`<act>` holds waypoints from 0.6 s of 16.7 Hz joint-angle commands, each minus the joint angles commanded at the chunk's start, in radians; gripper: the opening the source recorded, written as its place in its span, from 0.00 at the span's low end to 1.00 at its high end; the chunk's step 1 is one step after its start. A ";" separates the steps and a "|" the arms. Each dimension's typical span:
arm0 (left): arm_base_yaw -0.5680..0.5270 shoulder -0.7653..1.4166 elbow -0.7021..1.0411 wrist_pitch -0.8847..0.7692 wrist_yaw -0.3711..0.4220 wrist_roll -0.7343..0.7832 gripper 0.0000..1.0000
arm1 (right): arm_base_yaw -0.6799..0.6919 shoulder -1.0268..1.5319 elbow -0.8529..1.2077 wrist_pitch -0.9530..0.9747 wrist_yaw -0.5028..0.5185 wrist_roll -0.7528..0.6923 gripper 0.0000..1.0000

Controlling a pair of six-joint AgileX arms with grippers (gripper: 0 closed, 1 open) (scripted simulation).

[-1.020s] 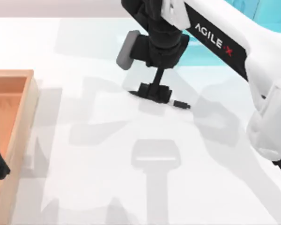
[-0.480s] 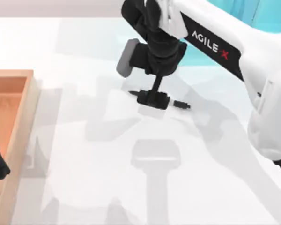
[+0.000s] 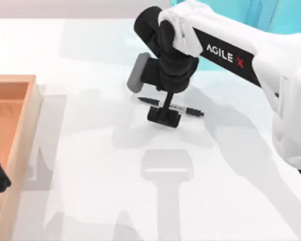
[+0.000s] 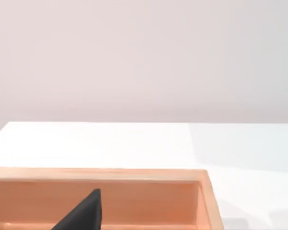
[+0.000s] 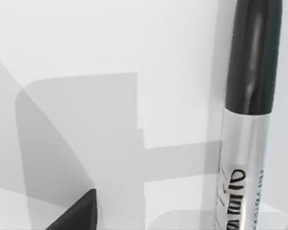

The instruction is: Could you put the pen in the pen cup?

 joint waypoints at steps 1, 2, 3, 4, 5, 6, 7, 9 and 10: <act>0.000 0.000 0.000 0.000 0.000 0.000 1.00 | 0.000 0.000 0.000 0.000 0.000 0.000 1.00; 0.000 0.000 0.000 0.000 0.000 0.000 1.00 | 0.000 0.000 0.000 0.000 0.000 0.000 1.00; 0.000 0.000 0.000 0.000 0.000 0.000 1.00 | 0.000 0.000 0.000 0.000 0.000 0.000 0.92; 0.000 0.000 0.000 0.000 0.000 0.000 1.00 | 0.000 0.000 0.000 0.000 0.000 0.000 0.85; 0.000 0.000 0.000 0.000 0.000 0.000 1.00 | 0.000 0.000 0.000 0.000 0.000 0.000 0.77; 0.000 0.000 0.000 0.000 0.000 0.000 1.00 | 0.000 0.000 0.000 0.000 0.000 0.000 0.70; 0.000 0.000 0.000 0.000 0.000 0.000 1.00 | 0.000 0.000 0.000 0.000 0.000 0.000 0.62; 0.000 0.000 0.000 0.000 0.000 0.000 1.00 | 0.000 0.000 0.000 0.000 0.000 0.000 0.47; 0.000 0.000 0.000 0.000 0.000 0.000 1.00 | 0.000 0.000 0.000 0.000 0.000 0.000 0.40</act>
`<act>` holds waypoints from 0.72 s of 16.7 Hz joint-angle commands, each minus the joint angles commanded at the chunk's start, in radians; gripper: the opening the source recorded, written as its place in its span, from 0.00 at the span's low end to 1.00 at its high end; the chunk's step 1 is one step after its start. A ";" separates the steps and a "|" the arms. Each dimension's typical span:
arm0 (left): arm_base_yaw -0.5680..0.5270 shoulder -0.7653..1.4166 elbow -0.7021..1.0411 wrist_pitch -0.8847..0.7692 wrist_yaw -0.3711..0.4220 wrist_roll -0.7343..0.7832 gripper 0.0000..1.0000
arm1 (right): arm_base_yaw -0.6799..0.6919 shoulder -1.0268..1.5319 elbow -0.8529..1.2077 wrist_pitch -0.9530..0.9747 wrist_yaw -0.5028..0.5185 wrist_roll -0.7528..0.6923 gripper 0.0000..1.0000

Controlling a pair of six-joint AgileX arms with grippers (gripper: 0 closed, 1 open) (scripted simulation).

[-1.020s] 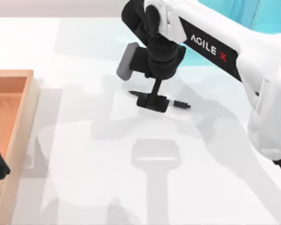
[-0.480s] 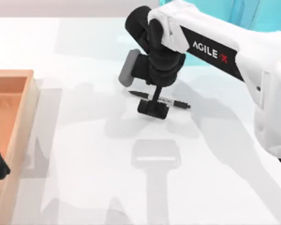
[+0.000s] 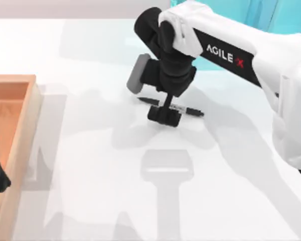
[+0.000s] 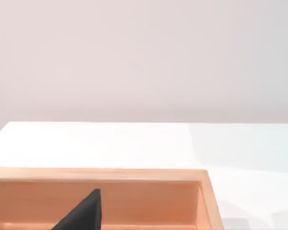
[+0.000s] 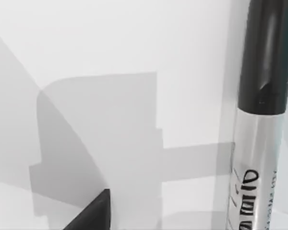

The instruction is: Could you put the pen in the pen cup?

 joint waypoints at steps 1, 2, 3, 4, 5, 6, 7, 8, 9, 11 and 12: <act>0.000 0.000 0.000 0.000 0.000 0.000 1.00 | 0.000 0.000 0.000 0.000 0.000 0.000 0.32; 0.000 0.000 0.000 0.000 0.000 0.000 1.00 | 0.000 0.000 0.000 0.000 0.000 0.000 0.25; 0.000 0.000 0.000 0.000 0.000 0.000 1.00 | 0.000 0.000 0.000 0.000 0.000 0.000 0.17; 0.000 0.000 0.000 0.000 0.000 0.000 1.00 | 0.000 0.000 0.000 0.000 0.000 0.000 0.10; 0.000 0.000 0.000 0.000 0.000 0.000 1.00 | 0.000 0.000 0.000 0.000 0.000 0.000 0.02; 0.000 0.000 0.000 0.000 0.000 0.000 1.00 | 0.000 0.000 0.000 0.000 0.000 0.000 0.00; 0.000 0.000 0.000 0.000 0.000 0.000 1.00 | 0.000 0.000 0.000 0.000 0.000 0.000 0.00; 0.000 0.000 0.000 0.000 0.000 0.000 1.00 | 0.000 0.000 0.000 0.000 0.000 0.000 0.00; 0.000 0.000 0.000 0.000 0.000 0.000 1.00 | 0.000 0.000 0.000 0.000 0.000 0.000 0.00; 0.000 0.000 0.000 0.000 0.000 0.000 1.00 | 0.000 0.000 0.000 0.000 0.000 0.000 0.00; 0.000 0.000 0.000 0.000 0.000 0.000 1.00 | 0.000 0.000 0.000 0.000 0.000 0.000 0.00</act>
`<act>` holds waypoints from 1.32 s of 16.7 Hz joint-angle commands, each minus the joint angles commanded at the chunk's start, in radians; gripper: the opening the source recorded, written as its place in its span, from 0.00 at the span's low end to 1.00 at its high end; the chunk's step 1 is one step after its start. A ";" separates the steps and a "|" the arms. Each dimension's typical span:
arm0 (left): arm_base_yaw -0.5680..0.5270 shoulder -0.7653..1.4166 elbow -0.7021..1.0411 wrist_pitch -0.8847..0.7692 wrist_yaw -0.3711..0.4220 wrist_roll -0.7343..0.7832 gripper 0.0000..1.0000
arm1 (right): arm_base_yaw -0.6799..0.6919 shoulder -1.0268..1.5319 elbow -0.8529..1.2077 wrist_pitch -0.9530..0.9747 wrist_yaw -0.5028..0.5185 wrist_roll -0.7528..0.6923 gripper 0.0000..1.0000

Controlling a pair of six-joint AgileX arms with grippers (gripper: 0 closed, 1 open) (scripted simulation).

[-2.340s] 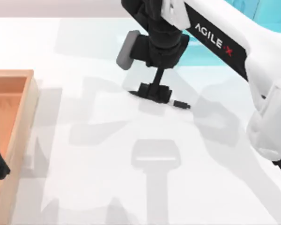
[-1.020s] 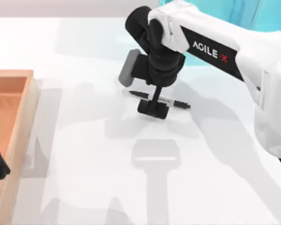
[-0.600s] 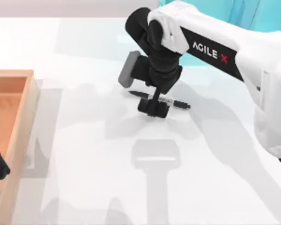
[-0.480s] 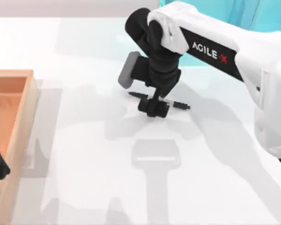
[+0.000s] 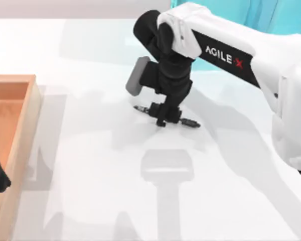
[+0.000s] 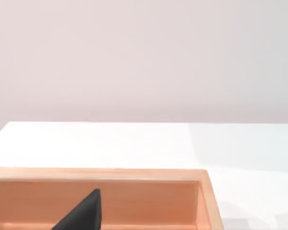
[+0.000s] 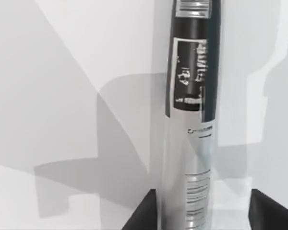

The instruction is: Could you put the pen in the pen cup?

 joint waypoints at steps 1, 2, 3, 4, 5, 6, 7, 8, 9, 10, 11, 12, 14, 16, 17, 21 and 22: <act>0.000 0.000 0.000 0.000 0.000 0.000 1.00 | 0.000 0.000 0.000 0.000 0.000 0.000 0.00; 0.000 0.000 0.000 0.000 0.000 0.000 1.00 | 0.015 -0.077 -0.020 -0.038 -0.042 0.037 0.00; 0.000 0.000 0.000 0.000 0.000 0.000 1.00 | 0.016 -0.078 -0.022 -0.041 -0.042 0.037 0.00; 0.000 0.000 0.000 0.000 0.000 0.000 1.00 | 0.024 -0.087 -0.034 -0.052 -0.045 0.041 0.00; 0.000 0.000 0.000 0.000 0.000 0.000 1.00 | 0.036 -0.105 -0.053 -0.065 -0.045 0.049 0.00; 0.000 0.000 0.000 0.000 0.000 0.000 1.00 | 0.051 -0.133 -0.077 -0.077 -0.044 0.061 0.00; 0.000 0.000 0.000 0.000 0.000 0.000 1.00 | 0.066 -0.172 -0.107 -0.090 -0.042 0.076 0.00; 0.000 0.000 0.000 0.000 0.000 0.000 1.00 | 0.083 -0.221 -0.142 -0.105 -0.040 0.094 0.00; 0.000 0.000 0.000 0.000 0.000 0.000 1.00 | 0.102 -0.281 -0.179 -0.123 -0.037 0.112 0.00; 0.000 0.000 0.000 0.000 0.000 0.000 1.00 | 0.124 -0.350 -0.218 -0.141 -0.033 0.130 0.00; 0.000 0.000 0.000 0.000 0.000 0.000 1.00 | 0.147 -0.426 -0.256 -0.159 -0.029 0.149 0.00; 0.000 0.000 0.000 0.000 0.000 0.000 1.00 | 0.169 -0.492 -0.293 -0.177 -0.026 0.168 0.00; 0.000 0.000 0.000 0.000 0.000 0.000 1.00 | 0.210 -0.592 -0.364 -0.211 -0.024 0.203 0.00; 0.000 0.000 0.000 0.000 0.000 0.000 1.00 | 0.232 -0.650 -0.416 -0.232 -0.024 0.233 0.00; 0.000 0.000 0.000 0.000 0.000 0.000 1.00 | 0.232 -0.663 -0.428 -0.237 -0.025 0.245 0.00; 0.000 0.000 0.000 0.000 0.000 0.000 1.00 | 0.228 -0.662 -0.427 -0.236 -0.028 0.247 0.00; 0.000 0.000 0.000 0.000 0.000 0.000 1.00 | 0.228 -0.662 -0.427 -0.237 -0.028 0.247 0.00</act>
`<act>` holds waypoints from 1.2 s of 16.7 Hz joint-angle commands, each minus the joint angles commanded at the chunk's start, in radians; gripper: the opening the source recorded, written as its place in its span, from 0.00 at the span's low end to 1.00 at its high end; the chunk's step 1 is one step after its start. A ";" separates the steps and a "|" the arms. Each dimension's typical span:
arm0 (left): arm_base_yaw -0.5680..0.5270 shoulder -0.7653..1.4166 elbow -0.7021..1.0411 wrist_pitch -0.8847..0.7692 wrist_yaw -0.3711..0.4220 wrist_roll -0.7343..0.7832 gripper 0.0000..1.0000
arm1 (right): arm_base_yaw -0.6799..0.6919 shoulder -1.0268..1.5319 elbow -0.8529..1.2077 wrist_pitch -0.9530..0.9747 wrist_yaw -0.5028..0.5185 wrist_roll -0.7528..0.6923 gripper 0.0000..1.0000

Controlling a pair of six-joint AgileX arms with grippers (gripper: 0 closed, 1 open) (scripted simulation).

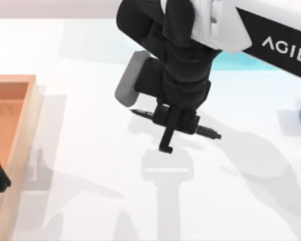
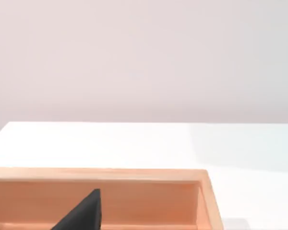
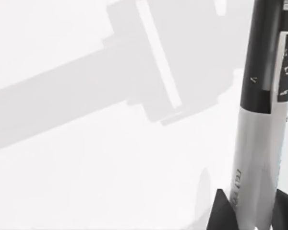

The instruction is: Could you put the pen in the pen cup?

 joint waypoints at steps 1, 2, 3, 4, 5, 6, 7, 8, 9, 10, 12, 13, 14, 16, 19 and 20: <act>0.000 0.000 0.000 0.000 0.000 0.000 1.00 | -0.006 0.007 0.001 -0.003 -0.010 -0.009 0.00; 0.000 0.000 0.000 0.000 0.000 0.000 1.00 | -0.019 0.017 0.002 -0.005 -0.030 -0.026 0.00; 0.000 0.000 0.000 0.000 0.000 0.000 1.00 | -0.041 0.025 -0.001 -0.004 -0.061 -0.051 0.00; 0.000 0.000 0.000 0.000 0.000 0.000 1.00 | -0.072 0.029 -0.009 0.003 -0.102 -0.081 0.00; 0.000 0.000 0.000 0.000 0.000 0.000 1.00 | -0.110 0.031 -0.020 0.013 -0.153 -0.117 0.00; 0.000 0.000 0.000 0.000 0.000 0.000 1.00 | -0.155 0.035 -0.032 0.023 -0.213 -0.158 0.00; 0.000 0.000 0.000 0.000 0.000 0.000 1.00 | -0.205 0.039 -0.046 0.035 -0.283 -0.205 0.00; 0.000 0.000 0.000 0.000 0.000 0.000 1.00 | -0.259 0.043 -0.062 0.048 -0.359 -0.255 0.00; 0.000 0.000 0.000 0.000 0.000 0.000 1.00 | -0.318 0.046 -0.081 0.062 -0.439 -0.308 0.00; 0.000 0.000 0.000 0.000 0.000 0.000 1.00 | -0.379 0.048 -0.101 0.078 -0.520 -0.364 0.00; 0.000 0.000 0.000 0.000 0.000 0.000 1.00 | -0.511 0.050 -0.147 0.114 -0.693 -0.483 0.00; 0.000 0.000 0.000 0.000 0.000 0.000 1.00 | -0.580 0.049 -0.172 0.134 -0.784 -0.545 0.00; 0.000 0.000 0.000 0.000 0.000 0.000 1.00 | -0.650 0.047 -0.198 0.155 -0.876 -0.608 0.00; 0.000 0.000 0.000 0.000 0.000 0.000 1.00 | -0.791 0.039 -0.253 0.200 -1.060 -0.734 0.00; 0.000 0.000 0.000 0.000 0.000 0.000 1.00 | -0.992 0.023 -0.338 0.265 -1.324 -0.907 0.00; 0.000 0.000 0.000 0.000 0.000 0.000 1.00 | -1.053 0.016 -0.365 0.286 -1.408 -0.958 0.00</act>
